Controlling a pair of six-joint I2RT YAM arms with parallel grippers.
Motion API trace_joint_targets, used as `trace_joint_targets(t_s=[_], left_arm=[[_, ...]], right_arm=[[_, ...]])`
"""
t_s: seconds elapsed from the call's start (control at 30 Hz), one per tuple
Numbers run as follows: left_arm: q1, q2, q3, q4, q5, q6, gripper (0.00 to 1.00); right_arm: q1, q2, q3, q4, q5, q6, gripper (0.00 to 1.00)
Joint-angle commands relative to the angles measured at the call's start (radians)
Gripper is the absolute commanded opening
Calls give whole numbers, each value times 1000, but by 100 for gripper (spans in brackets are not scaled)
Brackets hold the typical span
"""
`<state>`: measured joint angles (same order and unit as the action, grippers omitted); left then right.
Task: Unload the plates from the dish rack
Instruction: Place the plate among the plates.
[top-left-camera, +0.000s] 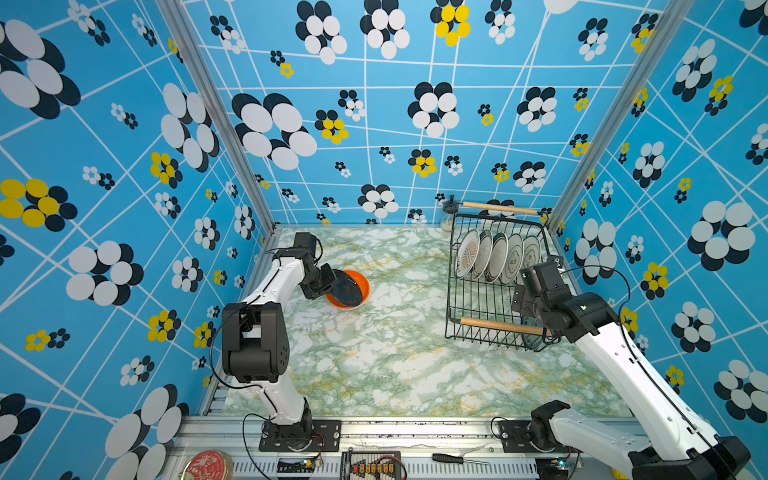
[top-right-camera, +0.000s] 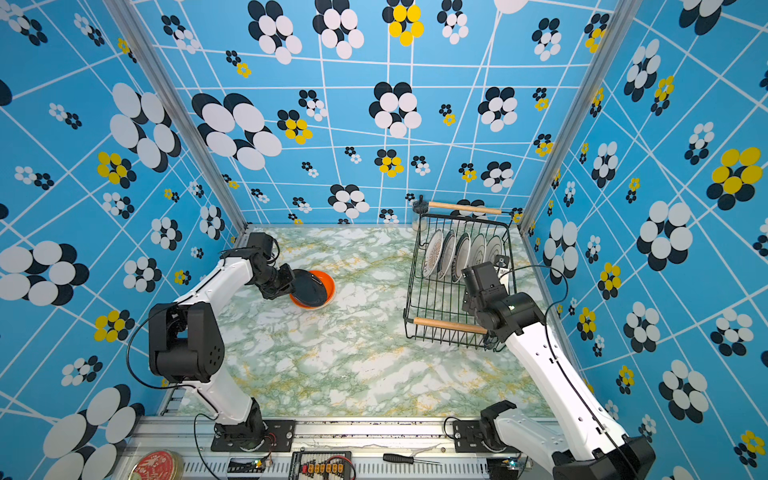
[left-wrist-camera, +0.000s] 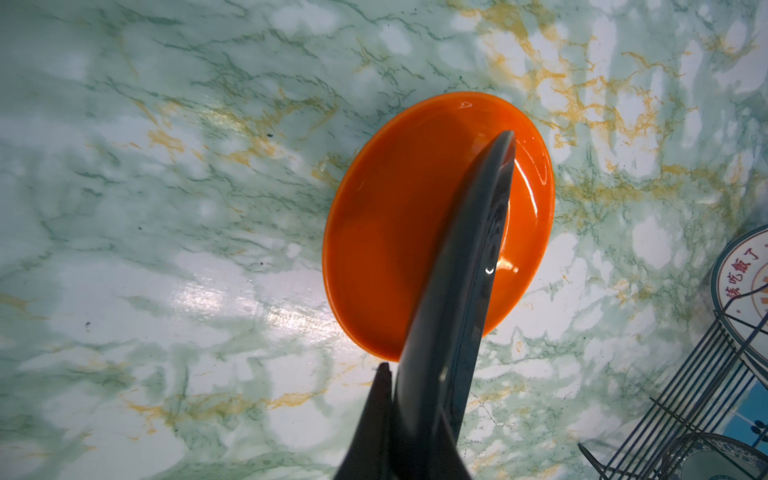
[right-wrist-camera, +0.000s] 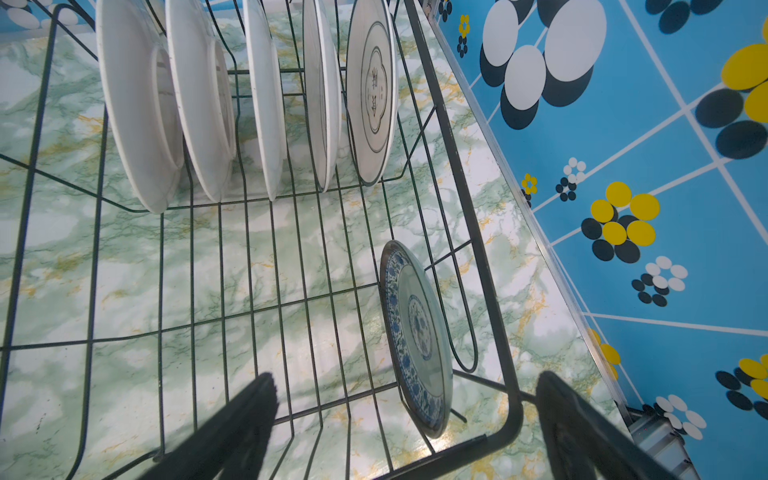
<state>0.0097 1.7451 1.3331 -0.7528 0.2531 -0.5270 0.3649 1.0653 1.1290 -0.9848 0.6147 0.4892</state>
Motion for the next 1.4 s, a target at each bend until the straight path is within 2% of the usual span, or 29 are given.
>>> trace_joint_targets(t_s=[0.0, 0.13, 0.3, 0.6, 0.97, 1.37], left_arm=[[9, 22, 25, 1, 6, 14, 0], [9, 33, 31, 9, 8, 13, 0], [9, 49, 40, 3, -3, 9, 14], [8, 81, 64, -17, -17, 13, 17], [9, 102, 89, -41, -33, 28, 30], [1, 143, 127, -67, 2, 62, 42]], right_arm=[[-6, 13, 4, -9, -28, -1, 99], [-6, 27, 8, -6, -43, -1, 99], [-6, 30, 6, -2, -50, -1, 99], [-6, 33, 1, 1, -61, -3, 99], [-7, 24, -5, 3, -62, -4, 99], [-12, 7, -12, -1, -59, -7, 99]])
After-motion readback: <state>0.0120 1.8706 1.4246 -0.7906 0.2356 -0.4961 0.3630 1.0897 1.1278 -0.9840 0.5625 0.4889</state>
